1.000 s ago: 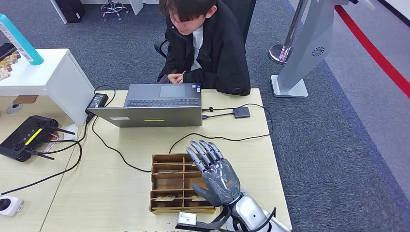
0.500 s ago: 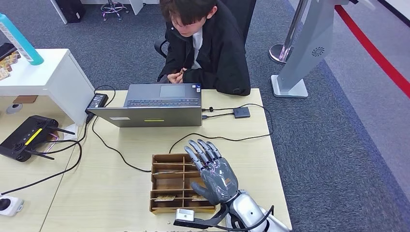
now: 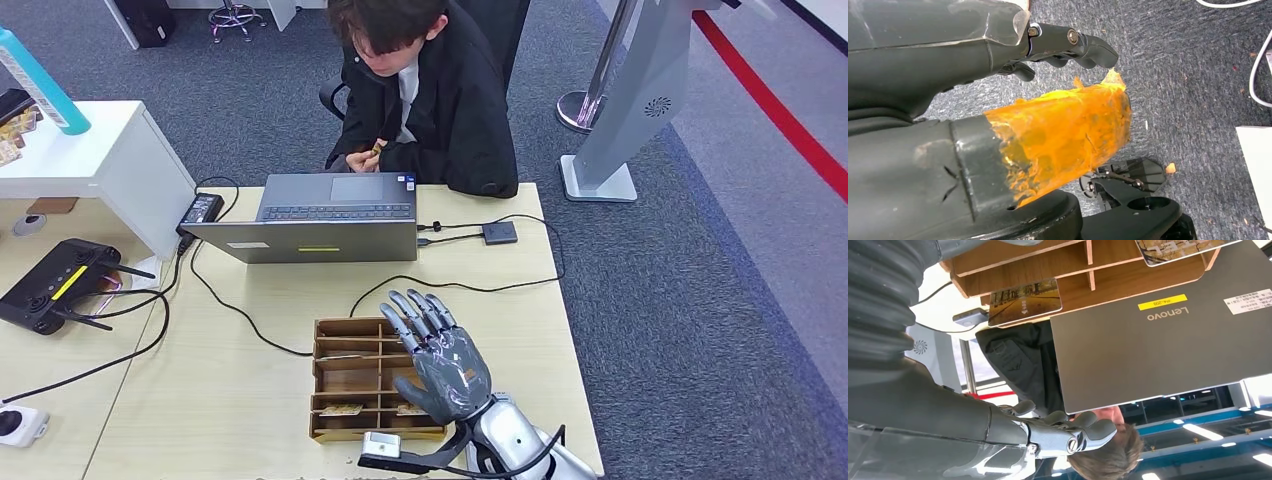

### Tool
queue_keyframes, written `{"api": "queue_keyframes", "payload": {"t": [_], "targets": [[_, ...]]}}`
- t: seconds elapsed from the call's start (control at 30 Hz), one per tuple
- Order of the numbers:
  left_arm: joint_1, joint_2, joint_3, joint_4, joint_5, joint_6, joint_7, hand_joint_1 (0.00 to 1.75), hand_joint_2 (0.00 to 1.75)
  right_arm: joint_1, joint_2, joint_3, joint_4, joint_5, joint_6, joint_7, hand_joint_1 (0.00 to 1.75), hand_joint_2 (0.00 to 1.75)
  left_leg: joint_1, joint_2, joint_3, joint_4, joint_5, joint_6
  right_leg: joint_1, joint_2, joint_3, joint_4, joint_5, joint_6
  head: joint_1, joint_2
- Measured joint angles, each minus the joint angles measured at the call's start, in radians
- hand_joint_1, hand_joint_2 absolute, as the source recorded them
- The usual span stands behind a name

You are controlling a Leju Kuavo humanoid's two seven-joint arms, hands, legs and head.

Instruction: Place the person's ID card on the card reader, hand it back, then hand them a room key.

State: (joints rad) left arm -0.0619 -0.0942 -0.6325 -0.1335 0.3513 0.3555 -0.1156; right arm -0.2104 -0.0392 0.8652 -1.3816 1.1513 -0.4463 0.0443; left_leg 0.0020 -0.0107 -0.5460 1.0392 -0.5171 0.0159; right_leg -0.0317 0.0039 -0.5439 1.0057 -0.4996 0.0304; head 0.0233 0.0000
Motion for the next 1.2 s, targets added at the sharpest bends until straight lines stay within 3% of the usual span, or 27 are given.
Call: {"api": "queue_keyframes", "payload": {"t": [1.2], "targets": [[0.000, 0.000, -0.016, 0.000, 0.000, -0.002, 0.000, 0.00, 0.00, -0.003, 0.002, -0.003, 0.025, -0.014, 0.009, 0.016, 0.16, 1.75, 0.000, 0.000, 0.000, 0.000, 0.000, 0.000, 0.000, 0.000, 0.000, 0.000, 0.000, 0.000, 0.000, 0.000]]}}
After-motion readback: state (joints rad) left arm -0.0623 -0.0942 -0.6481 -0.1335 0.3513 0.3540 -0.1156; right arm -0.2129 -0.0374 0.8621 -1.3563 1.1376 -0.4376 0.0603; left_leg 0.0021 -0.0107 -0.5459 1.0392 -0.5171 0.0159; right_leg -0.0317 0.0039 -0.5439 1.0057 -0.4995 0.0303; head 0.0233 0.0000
